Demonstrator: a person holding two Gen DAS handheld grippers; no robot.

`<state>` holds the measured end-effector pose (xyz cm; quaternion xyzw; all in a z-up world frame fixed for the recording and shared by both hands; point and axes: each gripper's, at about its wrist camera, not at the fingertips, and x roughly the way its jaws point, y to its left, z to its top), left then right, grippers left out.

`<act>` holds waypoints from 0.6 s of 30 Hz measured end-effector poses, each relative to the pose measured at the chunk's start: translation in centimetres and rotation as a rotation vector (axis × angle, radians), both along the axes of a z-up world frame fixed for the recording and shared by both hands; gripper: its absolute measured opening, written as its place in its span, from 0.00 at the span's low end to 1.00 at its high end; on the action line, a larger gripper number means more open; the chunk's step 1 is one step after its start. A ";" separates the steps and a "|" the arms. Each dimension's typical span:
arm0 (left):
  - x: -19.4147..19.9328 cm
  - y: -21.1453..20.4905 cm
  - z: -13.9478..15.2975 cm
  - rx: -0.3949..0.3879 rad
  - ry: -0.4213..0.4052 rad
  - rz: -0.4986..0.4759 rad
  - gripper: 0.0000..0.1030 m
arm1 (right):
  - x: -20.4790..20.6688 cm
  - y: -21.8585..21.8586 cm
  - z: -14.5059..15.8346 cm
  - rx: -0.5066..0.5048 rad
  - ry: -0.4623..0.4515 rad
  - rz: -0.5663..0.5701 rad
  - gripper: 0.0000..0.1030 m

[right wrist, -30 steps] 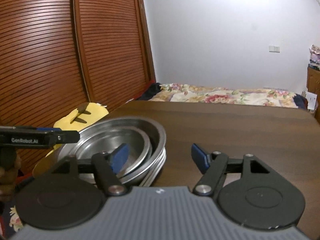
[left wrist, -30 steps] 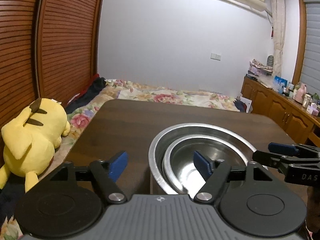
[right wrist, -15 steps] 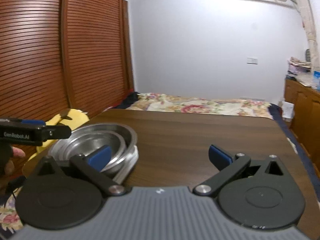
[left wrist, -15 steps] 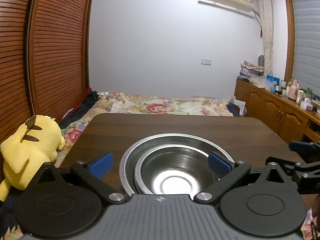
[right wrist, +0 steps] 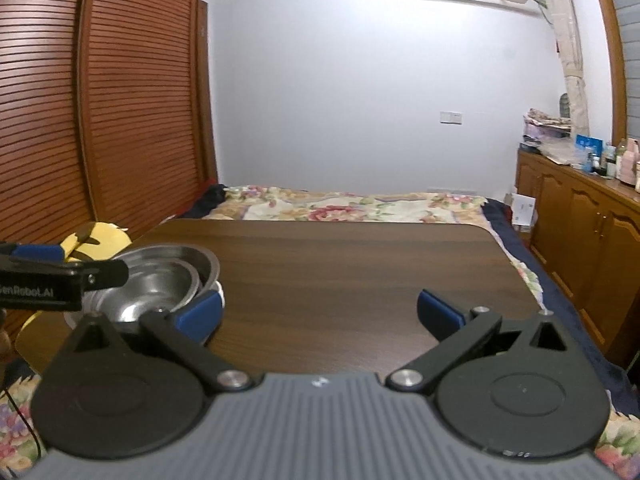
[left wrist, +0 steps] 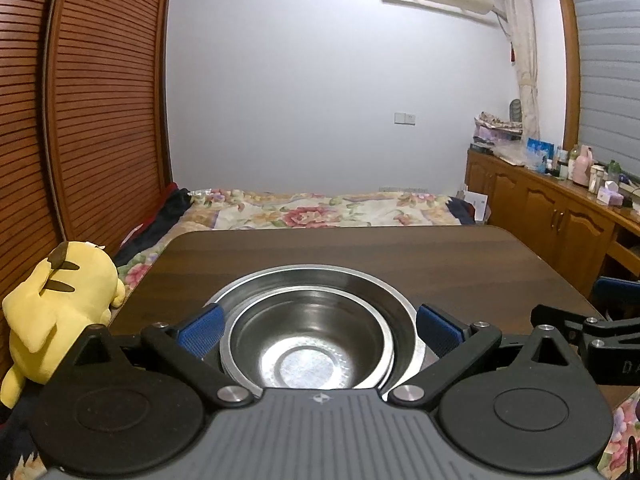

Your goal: Organize plates and bowls

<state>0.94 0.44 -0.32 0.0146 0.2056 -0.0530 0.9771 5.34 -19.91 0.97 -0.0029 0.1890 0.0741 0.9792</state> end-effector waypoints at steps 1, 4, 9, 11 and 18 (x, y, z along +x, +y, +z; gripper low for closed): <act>-0.1 -0.2 0.0 0.008 -0.003 -0.006 1.00 | -0.1 0.0 0.0 -0.001 0.000 -0.005 1.00; -0.5 -0.7 -0.2 0.017 -0.005 -0.009 1.00 | -0.3 0.0 -0.2 -0.011 0.002 -0.024 1.00; -1.1 -0.6 -0.5 0.020 -0.003 -0.007 1.00 | -0.6 -0.1 -0.6 -0.008 0.016 -0.035 1.00; -1.3 -0.4 -0.7 0.023 0.002 0.002 1.00 | -0.7 -0.1 -0.7 -0.006 0.021 -0.036 1.00; -1.7 -0.1 -1.3 0.034 0.021 0.025 1.00 | -1.1 -0.5 -1.1 -0.001 0.030 -0.047 1.00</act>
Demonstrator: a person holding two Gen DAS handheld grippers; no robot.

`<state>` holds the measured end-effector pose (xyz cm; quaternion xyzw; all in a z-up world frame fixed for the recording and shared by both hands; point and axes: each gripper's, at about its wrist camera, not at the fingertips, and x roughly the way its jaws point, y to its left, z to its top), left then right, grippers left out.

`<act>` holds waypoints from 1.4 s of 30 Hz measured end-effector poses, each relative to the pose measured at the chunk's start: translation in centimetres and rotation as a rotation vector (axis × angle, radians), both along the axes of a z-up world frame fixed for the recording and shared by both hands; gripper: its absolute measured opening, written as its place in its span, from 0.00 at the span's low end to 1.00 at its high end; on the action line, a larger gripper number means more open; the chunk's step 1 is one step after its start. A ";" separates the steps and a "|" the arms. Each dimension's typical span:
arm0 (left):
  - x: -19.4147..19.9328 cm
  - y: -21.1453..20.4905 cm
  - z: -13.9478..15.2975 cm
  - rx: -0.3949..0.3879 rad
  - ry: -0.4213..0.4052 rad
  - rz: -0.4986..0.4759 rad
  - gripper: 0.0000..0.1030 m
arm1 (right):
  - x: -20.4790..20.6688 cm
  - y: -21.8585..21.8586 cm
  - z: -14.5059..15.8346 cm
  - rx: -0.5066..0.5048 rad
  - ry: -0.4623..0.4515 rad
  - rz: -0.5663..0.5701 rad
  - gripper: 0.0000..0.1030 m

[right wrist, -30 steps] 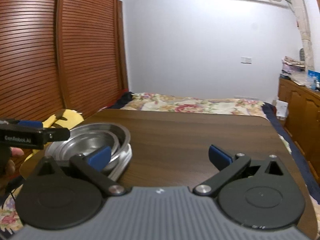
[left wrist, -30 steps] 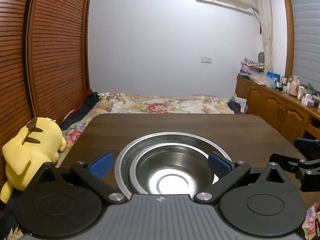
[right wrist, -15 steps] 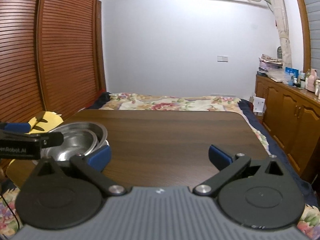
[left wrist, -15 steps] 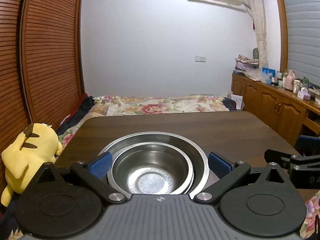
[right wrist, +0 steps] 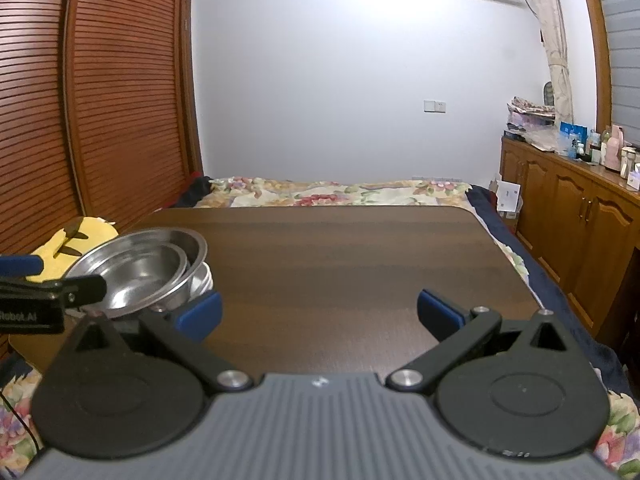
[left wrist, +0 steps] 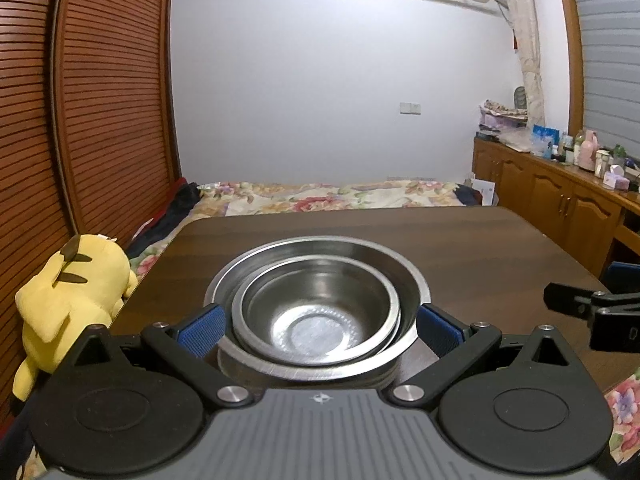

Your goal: Organize plates and bowls

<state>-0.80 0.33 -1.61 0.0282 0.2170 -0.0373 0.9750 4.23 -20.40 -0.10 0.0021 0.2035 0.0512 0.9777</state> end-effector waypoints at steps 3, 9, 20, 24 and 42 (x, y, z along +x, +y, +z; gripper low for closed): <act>0.0 0.0 -0.4 0.004 0.008 0.004 1.00 | -0.1 -0.2 -0.2 0.003 0.004 -0.005 1.00; -0.1 0.1 -1.1 0.007 0.017 0.018 1.00 | -0.2 -0.6 -0.7 0.009 0.007 -0.013 1.00; -0.3 -0.1 -2.6 -0.002 0.036 0.026 1.00 | 0.0 -1.1 -2.2 0.016 0.026 -0.019 1.00; -0.3 0.1 -2.7 -0.001 0.038 0.029 1.00 | -0.1 -1.1 -2.4 0.007 0.029 -0.024 1.00; -0.1 0.1 -2.7 -0.002 0.041 0.030 1.00 | 0.0 -1.3 -2.2 0.013 0.025 -0.024 1.00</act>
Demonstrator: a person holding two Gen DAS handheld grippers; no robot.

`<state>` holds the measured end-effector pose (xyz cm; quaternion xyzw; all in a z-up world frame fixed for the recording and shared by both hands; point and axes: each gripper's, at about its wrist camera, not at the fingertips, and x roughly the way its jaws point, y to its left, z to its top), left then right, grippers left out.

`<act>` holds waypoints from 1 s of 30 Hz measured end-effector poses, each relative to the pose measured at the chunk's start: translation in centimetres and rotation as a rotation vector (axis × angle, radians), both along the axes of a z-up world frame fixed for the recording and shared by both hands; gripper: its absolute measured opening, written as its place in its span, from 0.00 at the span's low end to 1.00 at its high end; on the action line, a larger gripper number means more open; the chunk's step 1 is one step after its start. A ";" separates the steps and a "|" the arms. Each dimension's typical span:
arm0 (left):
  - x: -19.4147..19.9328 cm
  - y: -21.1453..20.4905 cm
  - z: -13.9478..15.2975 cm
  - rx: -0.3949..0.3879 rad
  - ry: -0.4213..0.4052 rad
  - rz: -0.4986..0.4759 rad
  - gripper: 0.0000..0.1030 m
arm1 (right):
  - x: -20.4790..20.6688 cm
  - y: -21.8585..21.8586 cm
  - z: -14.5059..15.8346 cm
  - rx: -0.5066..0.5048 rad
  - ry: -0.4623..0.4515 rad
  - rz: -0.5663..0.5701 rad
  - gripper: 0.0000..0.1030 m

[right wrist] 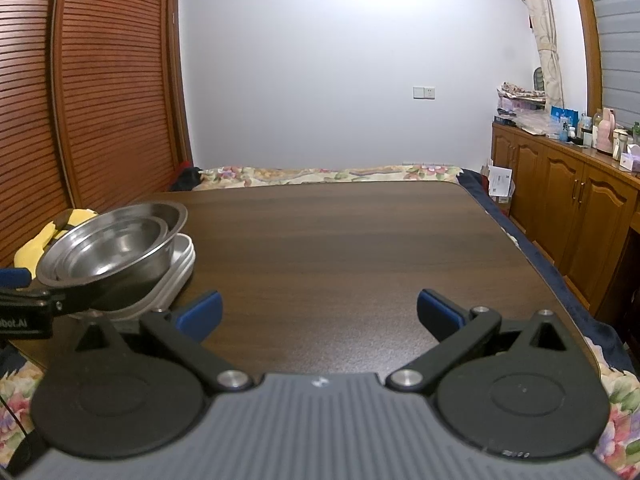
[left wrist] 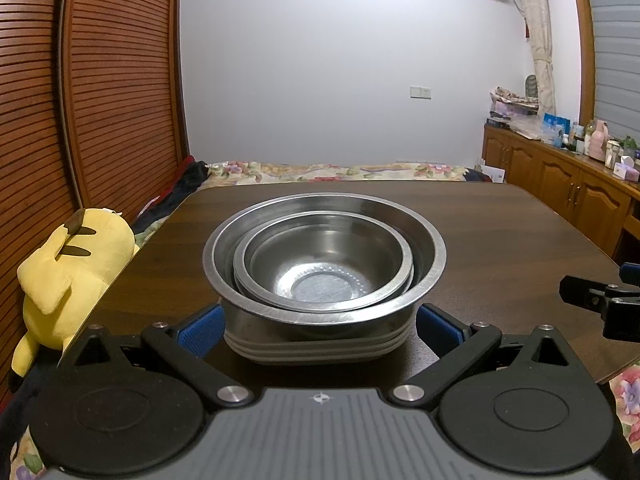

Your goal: Organize plates and bowls

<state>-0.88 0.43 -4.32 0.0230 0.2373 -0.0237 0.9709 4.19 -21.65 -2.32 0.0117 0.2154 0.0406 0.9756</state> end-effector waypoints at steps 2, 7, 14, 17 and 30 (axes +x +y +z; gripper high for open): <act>0.0 0.0 0.0 0.000 0.000 0.000 1.00 | 0.0 -0.1 0.0 0.000 0.000 0.000 1.00; 0.0 0.0 0.0 0.000 -0.001 0.000 1.00 | 0.0 -0.1 0.0 0.002 -0.001 -0.001 1.00; 0.1 0.1 0.0 -0.001 -0.001 0.001 1.00 | 0.0 -0.3 0.0 0.003 0.001 -0.003 1.00; 0.1 0.2 -0.1 -0.001 -0.001 0.002 1.00 | 0.0 -0.3 0.0 0.004 0.001 -0.004 1.00; 0.1 0.2 0.0 -0.001 0.000 0.001 1.00 | 0.0 -0.3 0.0 0.007 0.002 -0.004 1.00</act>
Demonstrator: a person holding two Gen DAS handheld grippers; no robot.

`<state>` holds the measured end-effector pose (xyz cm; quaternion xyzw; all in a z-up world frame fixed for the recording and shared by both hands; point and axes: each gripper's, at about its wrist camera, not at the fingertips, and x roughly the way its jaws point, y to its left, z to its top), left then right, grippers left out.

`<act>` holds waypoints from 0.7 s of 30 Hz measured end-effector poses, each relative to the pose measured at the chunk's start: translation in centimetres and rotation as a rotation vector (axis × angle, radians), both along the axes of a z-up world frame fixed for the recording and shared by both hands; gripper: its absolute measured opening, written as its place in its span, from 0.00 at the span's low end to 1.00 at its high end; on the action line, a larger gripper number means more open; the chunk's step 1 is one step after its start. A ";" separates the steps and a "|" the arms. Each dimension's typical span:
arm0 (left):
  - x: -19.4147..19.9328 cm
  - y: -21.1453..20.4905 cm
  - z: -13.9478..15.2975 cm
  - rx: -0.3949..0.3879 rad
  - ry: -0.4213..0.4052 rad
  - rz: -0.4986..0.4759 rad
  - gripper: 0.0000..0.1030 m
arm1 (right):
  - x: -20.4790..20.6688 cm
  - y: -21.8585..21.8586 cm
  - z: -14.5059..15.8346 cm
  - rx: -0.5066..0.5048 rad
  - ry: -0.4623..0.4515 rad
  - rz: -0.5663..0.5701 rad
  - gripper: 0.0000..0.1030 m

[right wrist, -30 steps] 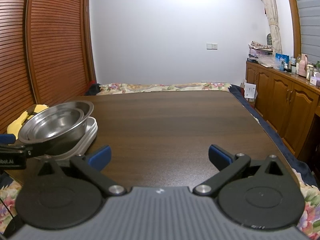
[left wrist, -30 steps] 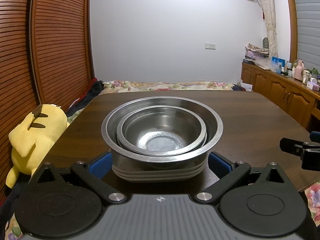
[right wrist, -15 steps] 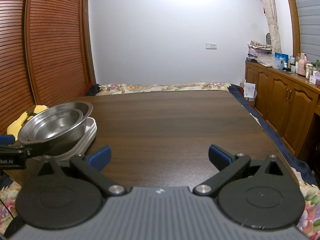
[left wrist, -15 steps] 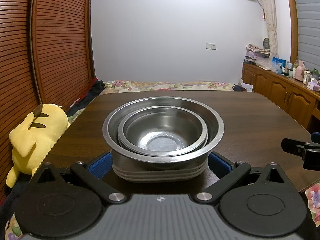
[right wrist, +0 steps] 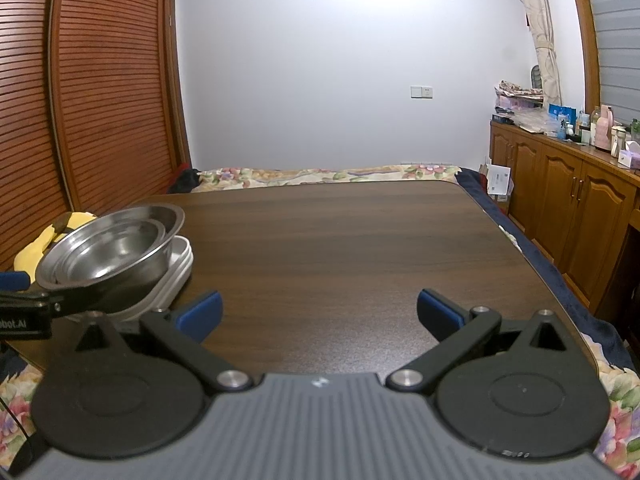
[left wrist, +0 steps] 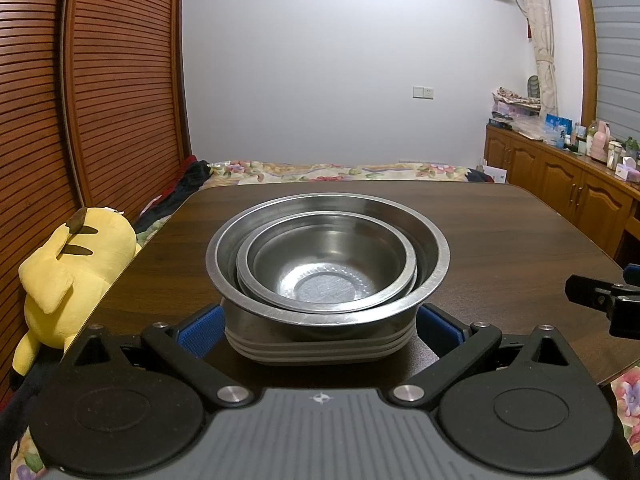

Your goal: Organize plates and bowls

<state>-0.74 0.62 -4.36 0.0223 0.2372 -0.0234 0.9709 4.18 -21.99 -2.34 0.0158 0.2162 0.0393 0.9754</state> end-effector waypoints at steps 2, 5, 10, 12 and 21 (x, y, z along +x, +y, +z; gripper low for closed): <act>0.0 0.0 0.0 0.001 0.000 0.000 1.00 | 0.0 0.0 0.0 0.000 -0.001 0.000 1.00; 0.0 0.1 -0.1 0.000 0.002 -0.001 1.00 | 0.0 0.0 0.0 0.001 0.000 0.001 1.00; 0.1 0.3 -0.1 -0.001 0.001 0.000 1.00 | 0.1 0.0 0.1 0.003 0.001 0.000 1.00; 0.1 0.3 -0.1 -0.002 0.002 0.001 1.00 | 0.1 0.0 0.1 0.003 0.000 0.000 1.00; 0.1 0.3 -0.1 0.000 0.001 0.000 1.00 | 0.0 0.0 0.1 0.004 0.000 -0.001 1.00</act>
